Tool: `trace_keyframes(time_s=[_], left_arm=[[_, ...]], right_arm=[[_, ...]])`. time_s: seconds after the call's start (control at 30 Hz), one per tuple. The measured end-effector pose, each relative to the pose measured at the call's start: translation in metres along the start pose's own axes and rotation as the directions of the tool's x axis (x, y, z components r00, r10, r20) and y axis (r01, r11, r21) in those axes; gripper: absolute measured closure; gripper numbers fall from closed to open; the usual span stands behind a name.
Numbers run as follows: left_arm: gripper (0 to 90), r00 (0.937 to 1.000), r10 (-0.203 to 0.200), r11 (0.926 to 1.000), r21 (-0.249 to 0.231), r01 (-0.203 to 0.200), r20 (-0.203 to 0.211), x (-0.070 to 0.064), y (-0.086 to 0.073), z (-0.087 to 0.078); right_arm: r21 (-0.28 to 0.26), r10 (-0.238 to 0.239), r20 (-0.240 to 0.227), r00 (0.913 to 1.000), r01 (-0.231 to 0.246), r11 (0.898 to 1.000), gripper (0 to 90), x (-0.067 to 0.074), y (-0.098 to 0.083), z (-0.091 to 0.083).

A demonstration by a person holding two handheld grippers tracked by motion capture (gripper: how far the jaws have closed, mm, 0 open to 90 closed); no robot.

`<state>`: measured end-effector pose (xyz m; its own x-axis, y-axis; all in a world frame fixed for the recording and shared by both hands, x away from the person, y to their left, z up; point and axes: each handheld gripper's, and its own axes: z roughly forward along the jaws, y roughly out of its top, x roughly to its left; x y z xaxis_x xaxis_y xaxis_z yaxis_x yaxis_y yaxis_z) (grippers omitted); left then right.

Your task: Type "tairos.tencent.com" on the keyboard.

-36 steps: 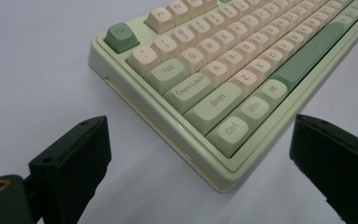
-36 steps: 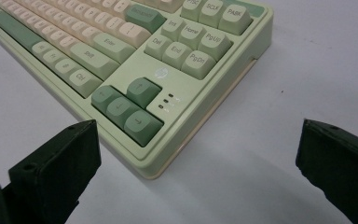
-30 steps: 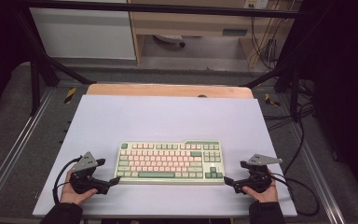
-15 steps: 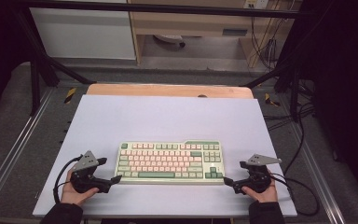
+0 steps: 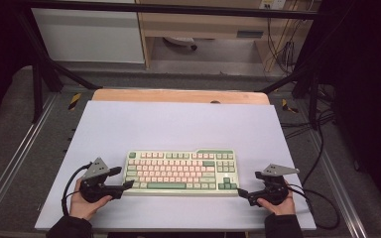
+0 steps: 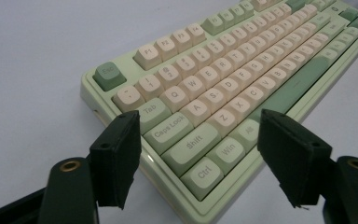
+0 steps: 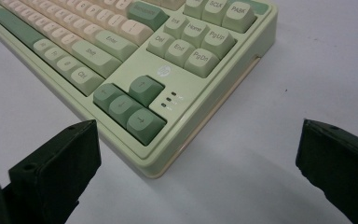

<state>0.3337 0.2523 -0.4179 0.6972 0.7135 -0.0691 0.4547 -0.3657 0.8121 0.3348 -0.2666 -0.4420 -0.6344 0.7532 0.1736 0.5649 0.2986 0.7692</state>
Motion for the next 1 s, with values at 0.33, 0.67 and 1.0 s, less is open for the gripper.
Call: trace_keyframes(time_s=[0.33, 0.67, 1.0], left_arm=[[45.9, 1.0000, 0.002, 1.0000, 0.004, -0.002, -0.001, -0.006, 0.013, 0.006], [60.5, 1.0000, -0.002, 0.9999, 0.011, 0.003, -0.004, -0.011, 0.024, 0.016], [71.6, 0.9999, -0.009, 0.9998, 0.018, 0.009, 0.005, -0.017, 0.034, 0.027]], right_arm=[[0.006, -0.004, 0.000, 1.0000, 0.004, 1.000, 0.3, 0.000, 0.000, 0.000], [0.008, -0.003, 0.002, 1.0000, 0.003, 1.000, 0.3, 0.000, 0.000, 0.001], [0.009, -0.003, 0.001, 1.0000, 0.003, 1.000, 0.3, 0.000, 0.000, 0.001]])
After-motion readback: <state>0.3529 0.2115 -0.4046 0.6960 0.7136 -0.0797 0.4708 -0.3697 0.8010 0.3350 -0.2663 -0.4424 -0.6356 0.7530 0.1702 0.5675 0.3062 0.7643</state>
